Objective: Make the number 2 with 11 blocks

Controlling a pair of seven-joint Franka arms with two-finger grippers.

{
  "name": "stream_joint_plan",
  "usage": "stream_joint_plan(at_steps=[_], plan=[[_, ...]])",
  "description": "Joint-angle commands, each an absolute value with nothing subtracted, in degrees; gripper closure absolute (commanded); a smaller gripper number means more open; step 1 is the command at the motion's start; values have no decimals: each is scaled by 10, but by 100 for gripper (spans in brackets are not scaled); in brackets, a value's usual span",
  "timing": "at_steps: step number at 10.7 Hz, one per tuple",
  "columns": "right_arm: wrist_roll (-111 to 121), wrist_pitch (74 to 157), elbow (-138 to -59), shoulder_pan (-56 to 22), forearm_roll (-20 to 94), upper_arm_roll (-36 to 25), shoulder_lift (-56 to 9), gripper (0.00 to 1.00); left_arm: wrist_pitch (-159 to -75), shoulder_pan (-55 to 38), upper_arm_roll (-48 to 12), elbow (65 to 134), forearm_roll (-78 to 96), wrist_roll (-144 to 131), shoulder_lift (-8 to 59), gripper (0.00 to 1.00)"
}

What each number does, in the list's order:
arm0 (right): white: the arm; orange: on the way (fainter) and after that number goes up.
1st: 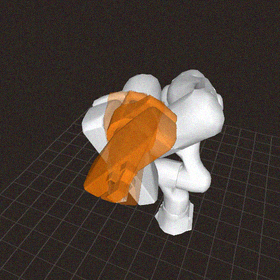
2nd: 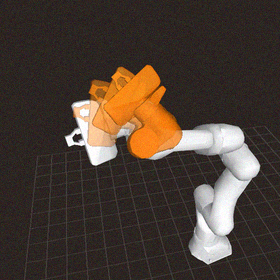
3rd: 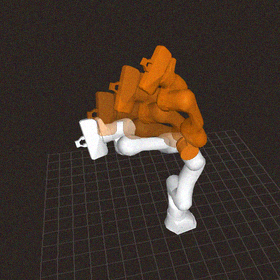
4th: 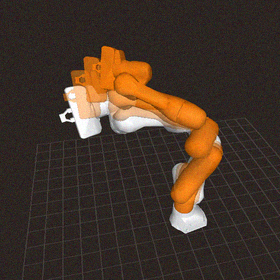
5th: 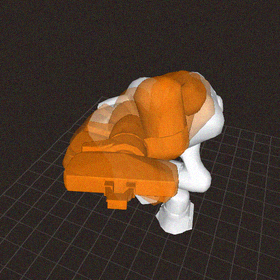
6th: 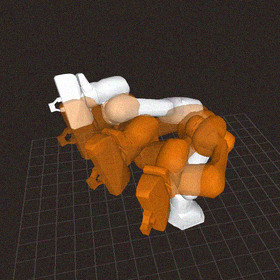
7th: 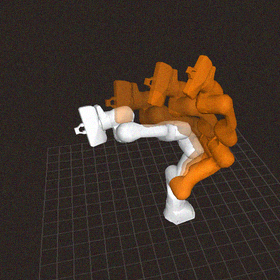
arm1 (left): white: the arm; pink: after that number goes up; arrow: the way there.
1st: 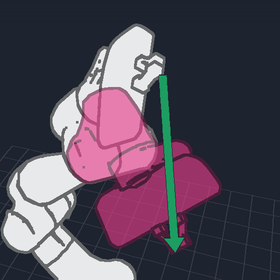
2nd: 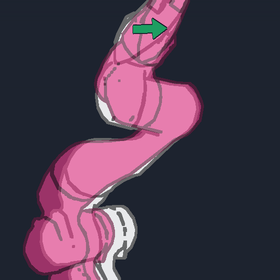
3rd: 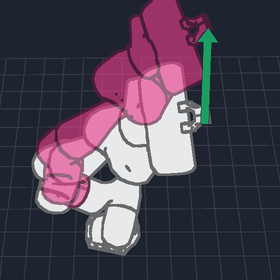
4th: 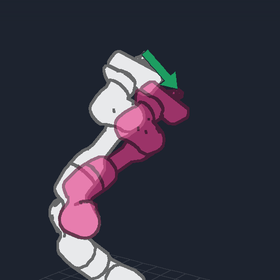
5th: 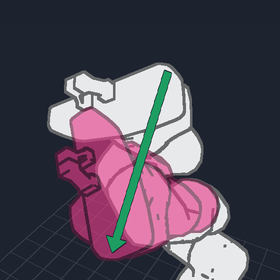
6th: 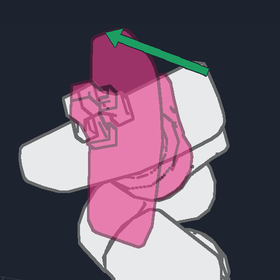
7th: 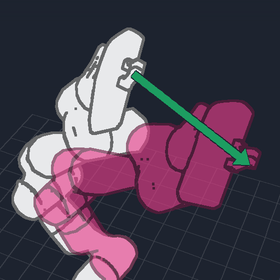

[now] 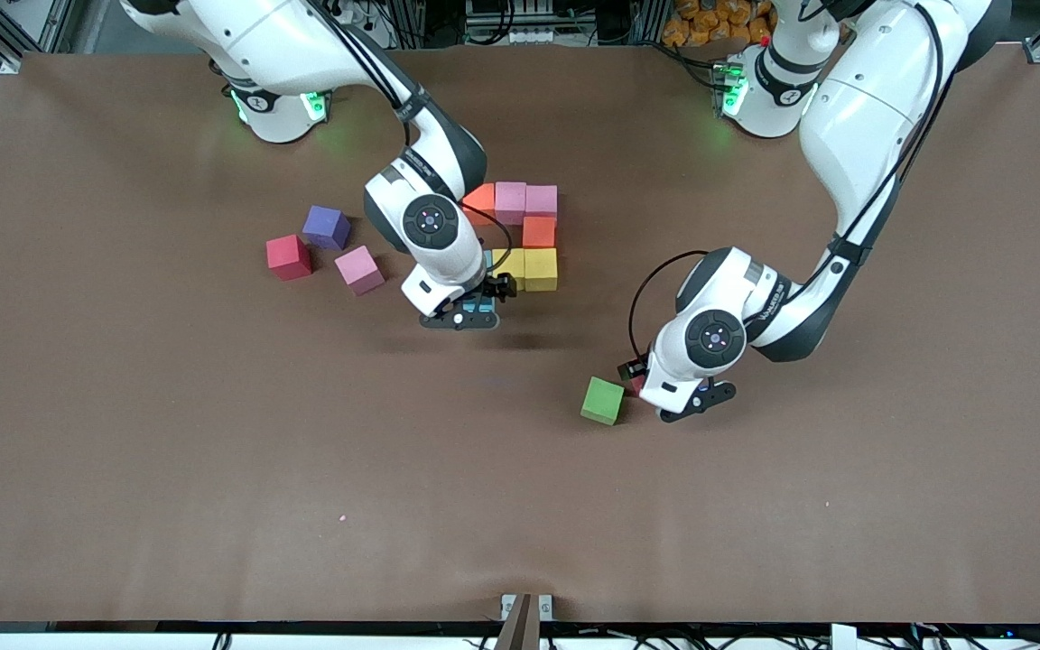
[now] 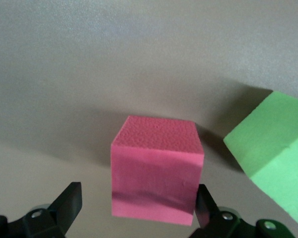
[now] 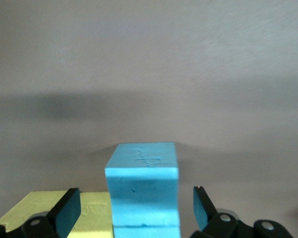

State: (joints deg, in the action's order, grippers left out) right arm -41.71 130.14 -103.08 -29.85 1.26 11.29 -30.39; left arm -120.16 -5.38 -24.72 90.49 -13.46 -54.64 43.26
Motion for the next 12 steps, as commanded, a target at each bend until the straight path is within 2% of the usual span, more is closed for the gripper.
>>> stream_joint_plan(at_steps=[1, 5, 6, 9, 12], plan=[[-363, 1264, -1042, -263, 12, 115, -270, 0, -1201, -53, -244, 884, -134, -527, 446, 0], [-245, 1249, -1100, -234, 11, 114, -234, 0, -1202, -54, -241, 878, -134, -514, 454, 0], [-213, 1249, -1124, -227, 11, 114, -218, 0, -1202, -54, -240, 877, -134, -511, 454, 9], [-130, 1252, -1198, -214, 11, 113, -170, 0, -1201, -59, -240, 874, -134, -512, 458, 54], [-77, 1275, -1262, -204, 10, 113, -137, 0, -1201, -61, -241, 870, -134, -514, 454, 57]])
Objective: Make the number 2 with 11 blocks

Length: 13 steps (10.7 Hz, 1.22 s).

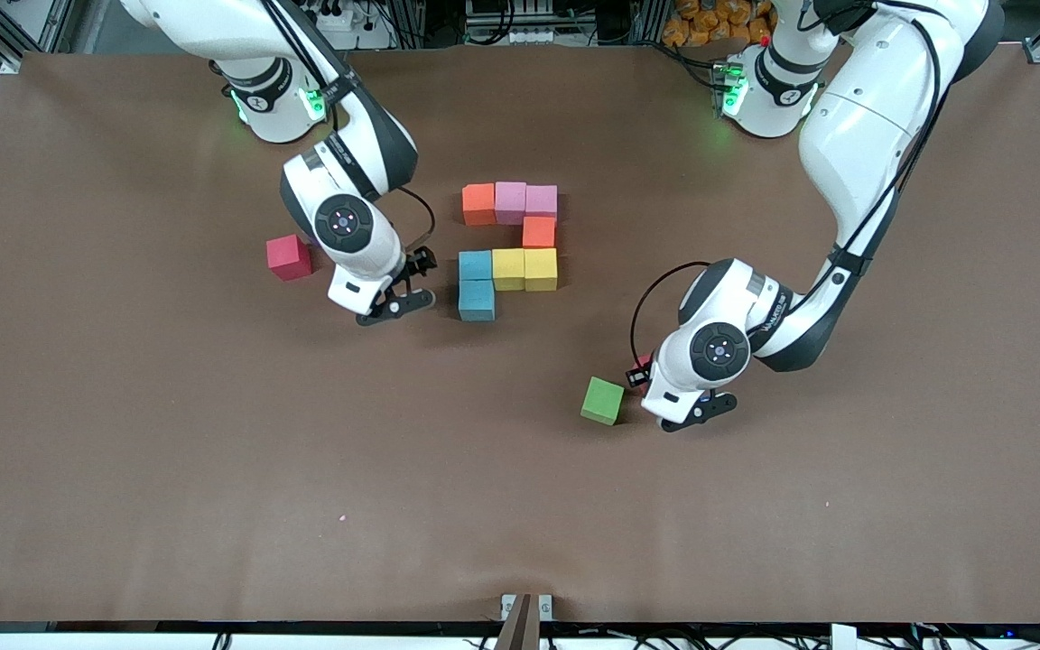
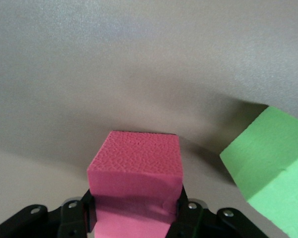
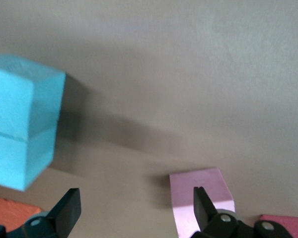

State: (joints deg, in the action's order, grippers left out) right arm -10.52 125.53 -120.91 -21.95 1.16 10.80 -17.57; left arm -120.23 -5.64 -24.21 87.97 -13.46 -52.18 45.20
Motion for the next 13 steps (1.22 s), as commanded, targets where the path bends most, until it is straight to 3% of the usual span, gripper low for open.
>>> stream_joint_plan(at_steps=[1, 6, 13], plan=[[-54, 1294, -1284, -195, 10, 113, -133, 0, -1201, -62, -244, 870, -134, -516, 452, 57], [-5, 1341, -1333, -175, 10, 113, -127, 0, -1200, -119, -247, 870, -132, -554, 436, 56], [51, 1352, -1346, -146, 10, 114, -115, 0, -1200, -207, -240, 789, -132, -527, 455, 56]])
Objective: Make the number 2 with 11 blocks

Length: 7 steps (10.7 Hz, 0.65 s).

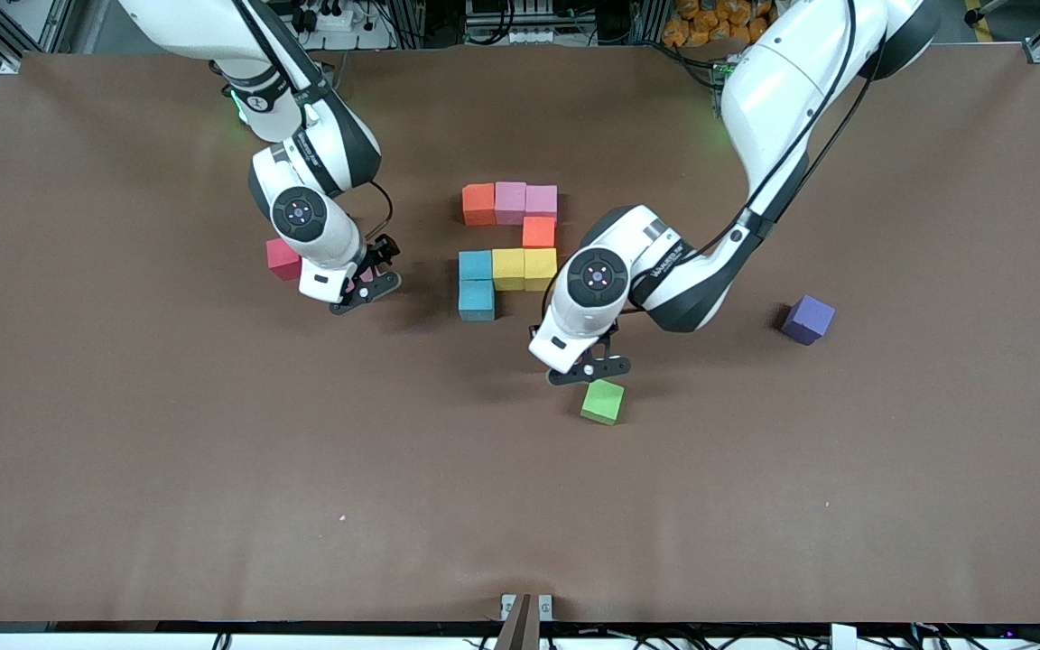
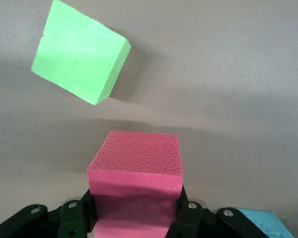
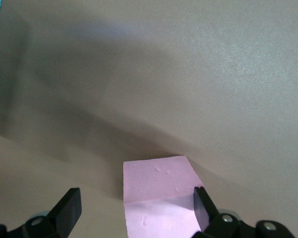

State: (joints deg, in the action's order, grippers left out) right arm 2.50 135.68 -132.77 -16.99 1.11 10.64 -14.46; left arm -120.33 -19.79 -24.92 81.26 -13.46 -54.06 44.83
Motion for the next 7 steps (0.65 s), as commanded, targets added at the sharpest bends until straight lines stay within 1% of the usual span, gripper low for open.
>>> stream_joint_plan(at_steps=[1, 2, 4, 6, 7], plan=[[68, 1331, -1338, -137, 10, 114, -107, 0, -1200, -217, -240, 771, -131, -527, 465, 56], [82, 1315, -1333, -129, 10, 114, -101, 0, -1200, -228, -239, 750, -130, -527, 476, 56], [88, 1316, -1333, -127, 10, 114, -101, 0, -1195, -249, -240, 702, -127, -529, 510, 64], [82, 1329, -1339, -129, 11, 114, -110, 0, -1198, -268, -221, 689, -127, -529, 519, 64], [81, 1334, -1339, -129, 12, 114, -116, 0, -1201, -268, -221, 688, -127, -529, 523, 64]])
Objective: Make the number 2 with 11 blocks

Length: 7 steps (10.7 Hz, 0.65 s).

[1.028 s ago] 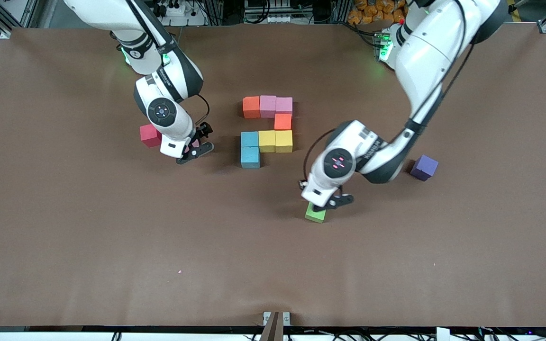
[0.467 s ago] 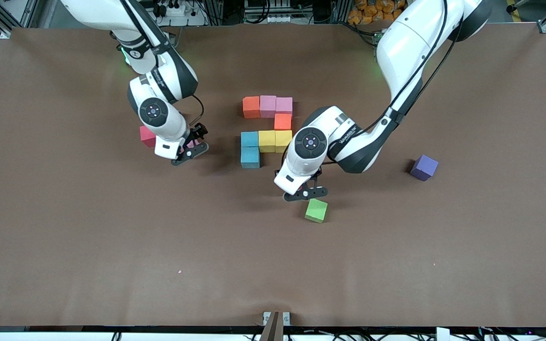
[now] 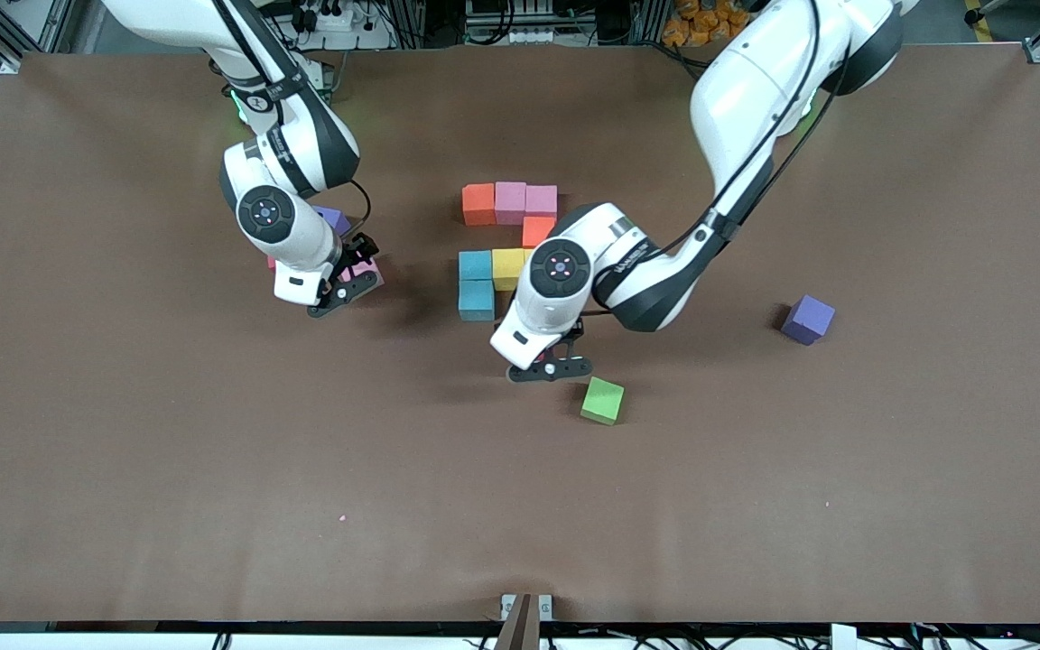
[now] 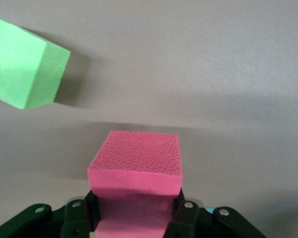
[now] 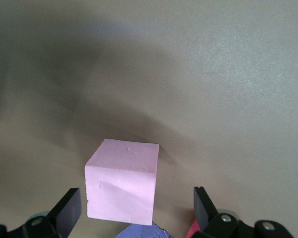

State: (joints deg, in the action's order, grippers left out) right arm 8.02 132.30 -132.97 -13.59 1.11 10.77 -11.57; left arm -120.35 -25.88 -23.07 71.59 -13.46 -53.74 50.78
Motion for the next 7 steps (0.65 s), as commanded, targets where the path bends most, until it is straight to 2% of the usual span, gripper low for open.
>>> stream_joint_plan(at_steps=[1, 4, 7], plan=[[81, 1339, -1340, -128, 13, 114, -122, 0, -1207, -270, -222, 684, -127, -528, 529, 64], [77, 1361, -1341, -127, 19, 115, -147, 0, -1214, -294, -222, 647, -121, -529, 558, 64], [55, 1365, -1341, -131, 21, 115, -156, 0, -1235, -303, -221, 638, -99, -534, 570, 64]])
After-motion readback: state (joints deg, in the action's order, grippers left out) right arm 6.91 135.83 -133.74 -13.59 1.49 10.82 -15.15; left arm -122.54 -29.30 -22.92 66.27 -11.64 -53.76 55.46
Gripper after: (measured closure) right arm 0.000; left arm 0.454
